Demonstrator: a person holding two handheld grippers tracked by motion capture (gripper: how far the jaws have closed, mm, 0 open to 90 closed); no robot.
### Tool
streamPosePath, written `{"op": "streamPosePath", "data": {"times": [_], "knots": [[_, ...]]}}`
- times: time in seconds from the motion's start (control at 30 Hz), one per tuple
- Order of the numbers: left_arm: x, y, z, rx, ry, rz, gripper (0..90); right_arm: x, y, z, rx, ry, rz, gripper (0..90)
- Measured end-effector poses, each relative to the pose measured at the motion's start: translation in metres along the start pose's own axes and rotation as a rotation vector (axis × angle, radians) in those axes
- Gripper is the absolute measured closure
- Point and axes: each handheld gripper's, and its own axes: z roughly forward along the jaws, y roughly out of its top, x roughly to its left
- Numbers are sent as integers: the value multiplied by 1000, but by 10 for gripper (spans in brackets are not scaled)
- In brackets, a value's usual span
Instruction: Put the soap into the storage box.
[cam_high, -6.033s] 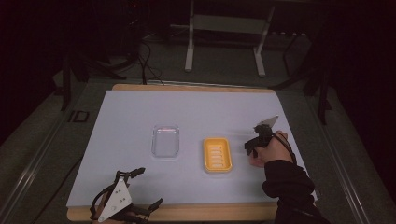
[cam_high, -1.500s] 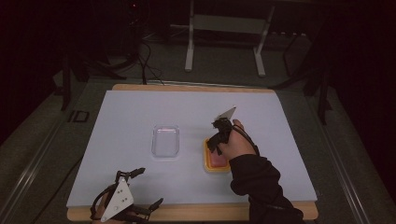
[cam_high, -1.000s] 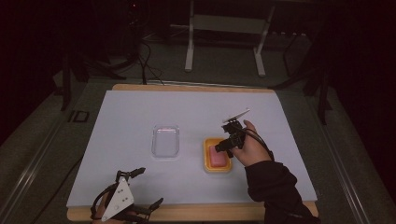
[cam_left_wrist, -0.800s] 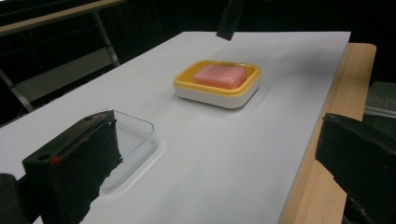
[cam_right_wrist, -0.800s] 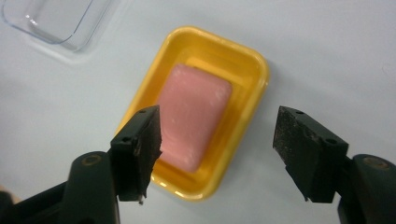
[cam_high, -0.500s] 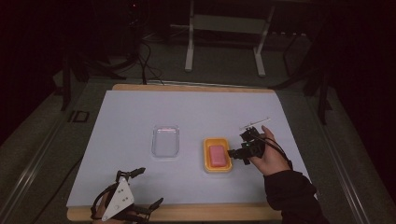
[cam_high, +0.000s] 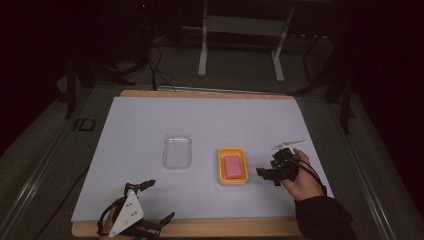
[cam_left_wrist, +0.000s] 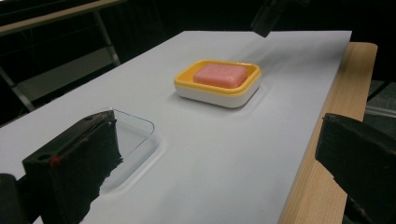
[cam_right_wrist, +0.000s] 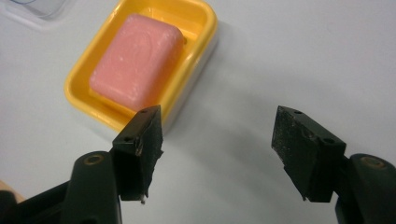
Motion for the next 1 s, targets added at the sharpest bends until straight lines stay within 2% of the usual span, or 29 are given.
{"op": "streamPosePath", "data": {"times": [0.37, 0.43, 0.73, 0.9, 0.97, 1.0], "knots": [[0, 0, 0, 2, 2, 2, 4, -10, -28, -7, -32, -15, 13, 327], [0, 0, 0, 2, 2, 2, 4, -10, -33, -6, -43, -30, -6, 325], [0, 0, 0, 3, 2, 3, 4, -11, -52, -4, -79, -48, -10, 236], [0, 0, 0, 3, 4, 6, 4, -12, -61, -6, -127, -45, 9, 188], [-1, 0, 0, 3, 4, 6, 4, -13, -65, -7, -141, -32, 9, 182], [0, 0, 0, 2, 2, 5, 4, -13, -67, -8, -143, -44, -2, 184]]}}
